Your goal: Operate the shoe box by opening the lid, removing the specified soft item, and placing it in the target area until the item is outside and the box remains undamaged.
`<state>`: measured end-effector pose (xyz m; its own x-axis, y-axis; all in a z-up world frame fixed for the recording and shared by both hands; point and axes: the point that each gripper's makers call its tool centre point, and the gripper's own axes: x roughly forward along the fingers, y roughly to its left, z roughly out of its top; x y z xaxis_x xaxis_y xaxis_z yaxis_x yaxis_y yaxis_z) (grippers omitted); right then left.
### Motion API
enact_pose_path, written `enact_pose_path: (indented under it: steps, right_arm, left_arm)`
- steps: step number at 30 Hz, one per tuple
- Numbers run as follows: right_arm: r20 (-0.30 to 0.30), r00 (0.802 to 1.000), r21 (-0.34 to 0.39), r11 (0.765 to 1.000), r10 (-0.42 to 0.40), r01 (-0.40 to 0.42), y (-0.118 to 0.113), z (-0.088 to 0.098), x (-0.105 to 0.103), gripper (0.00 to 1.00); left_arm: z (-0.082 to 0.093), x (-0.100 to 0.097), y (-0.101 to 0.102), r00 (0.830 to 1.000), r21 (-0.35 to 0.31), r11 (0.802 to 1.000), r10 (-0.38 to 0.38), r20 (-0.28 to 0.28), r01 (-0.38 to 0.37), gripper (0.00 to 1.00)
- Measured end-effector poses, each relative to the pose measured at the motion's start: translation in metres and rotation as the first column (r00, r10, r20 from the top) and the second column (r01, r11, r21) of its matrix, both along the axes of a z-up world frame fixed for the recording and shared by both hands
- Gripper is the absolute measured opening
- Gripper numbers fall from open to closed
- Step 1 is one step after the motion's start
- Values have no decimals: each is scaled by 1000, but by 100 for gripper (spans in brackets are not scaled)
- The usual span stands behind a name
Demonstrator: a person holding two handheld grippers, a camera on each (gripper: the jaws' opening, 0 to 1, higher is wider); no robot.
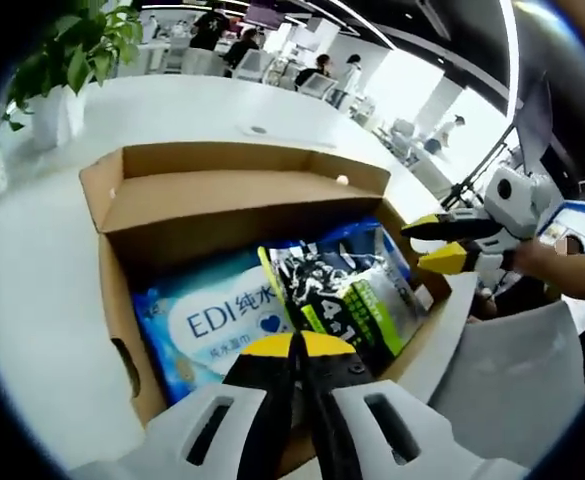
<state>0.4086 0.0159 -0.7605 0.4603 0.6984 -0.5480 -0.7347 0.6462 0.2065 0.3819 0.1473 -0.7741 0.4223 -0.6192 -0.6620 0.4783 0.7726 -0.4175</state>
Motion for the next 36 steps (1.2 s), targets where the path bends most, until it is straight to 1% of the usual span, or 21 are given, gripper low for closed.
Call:
enact_pose_path:
  steps: [5, 7, 11, 15, 19, 21, 24, 27, 31, 34, 36]
  right_arm:
    - [-7, 1000, -10, 1000, -2, 2, 3, -5, 6, 24]
    - [-8, 1000, -20, 1000, 5, -6, 6, -7, 9, 24]
    - [-11, 1000, -63, 998, 7, -7, 9, -11, 13, 24]
    - [-22, 1000, -78, 997, 22, -24, 14, -15, 12, 24]
    - [-45, 999, -97, 995, 22, -26, 16, -24, 13, 23]
    - [-44, 999, -105, 994, 24, -29, 18, -27, 14, 21]
    - [-67, 997, -78, 996, 27, -33, 23, -28, 13, 21]
    - [-78, 997, -48, 999, 20, -24, 25, -26, 13, 20]
    - [-67, 998, -22, 1000, 2, -4, 23, -19, 15, 12]
    - [-49, 999, -9, 1000, -8, 7, 21, -14, 16, 2]
    - [-33, 999, -2, 1000, -7, 7, 21, -10, 16, 0]
  left_arm:
    - [5, 0, 5, 1000, 0, 1000, -7, 26, 7, 0]
    - [5, 0, 6, 1000, -4, 1000, -4, 28, 4, 0]
    - [5, 0, 8, 999, -2, 1000, -10, 40, 10, 0]
    - [5, -1, 11, 999, 2, 1000, -8, 43, 8, 0]
    - [8, -1, 13, 998, 0, 1000, -14, 61, 14, 0]
    - [10, -1, 14, 997, -1, 1000, -16, 70, 16, 0]
    - [11, -1, 15, 997, -4, 1000, -17, 78, 18, 0]
    - [10, -1, 17, 996, 8, 1000, -21, 82, 21, 0]
    - [10, -2, 19, 997, -5, 1000, 3, 75, -2, 0]
    - [9, -2, 20, 997, -5, 1000, 10, 73, -10, 0]
    - [10, -2, 20, 997, -8, 1000, 14, 72, -13, 0]
